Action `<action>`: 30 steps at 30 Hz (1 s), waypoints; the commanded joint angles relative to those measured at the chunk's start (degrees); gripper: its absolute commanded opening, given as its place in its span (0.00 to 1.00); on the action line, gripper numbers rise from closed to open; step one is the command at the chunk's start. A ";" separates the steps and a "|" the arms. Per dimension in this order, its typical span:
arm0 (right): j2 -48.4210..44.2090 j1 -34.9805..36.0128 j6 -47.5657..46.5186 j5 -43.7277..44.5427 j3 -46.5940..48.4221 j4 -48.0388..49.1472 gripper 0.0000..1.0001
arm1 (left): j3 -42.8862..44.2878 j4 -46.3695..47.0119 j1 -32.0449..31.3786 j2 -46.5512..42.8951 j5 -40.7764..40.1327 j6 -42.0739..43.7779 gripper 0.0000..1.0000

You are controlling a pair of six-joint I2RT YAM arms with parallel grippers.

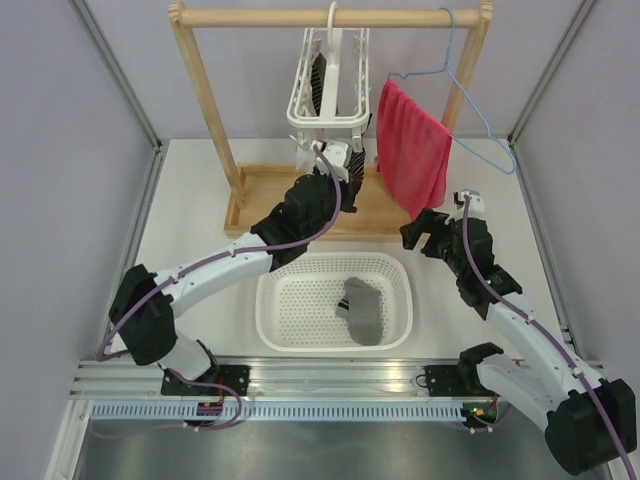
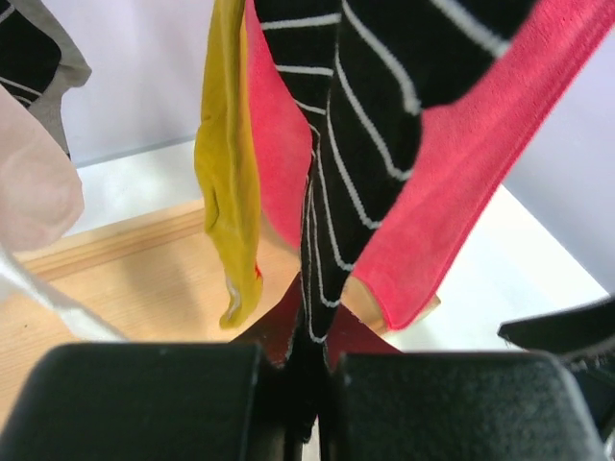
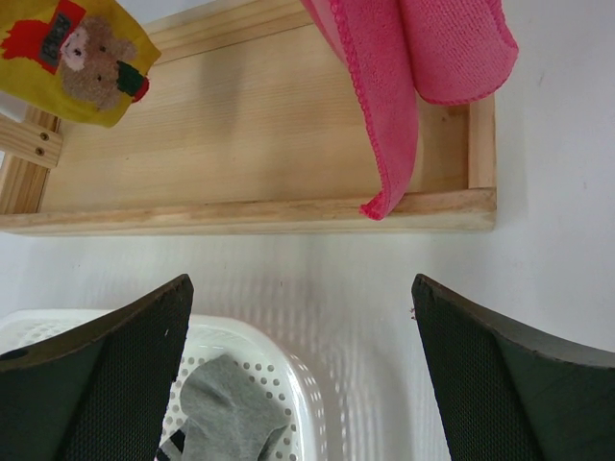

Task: Remove the socks clipped to the hanger

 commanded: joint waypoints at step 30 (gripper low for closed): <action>2.41 -0.24 1.93 -40.49 21.67 22.15 0.98 | -5.02 -14.00 0.10 -21.69 40.69 -0.18 0.02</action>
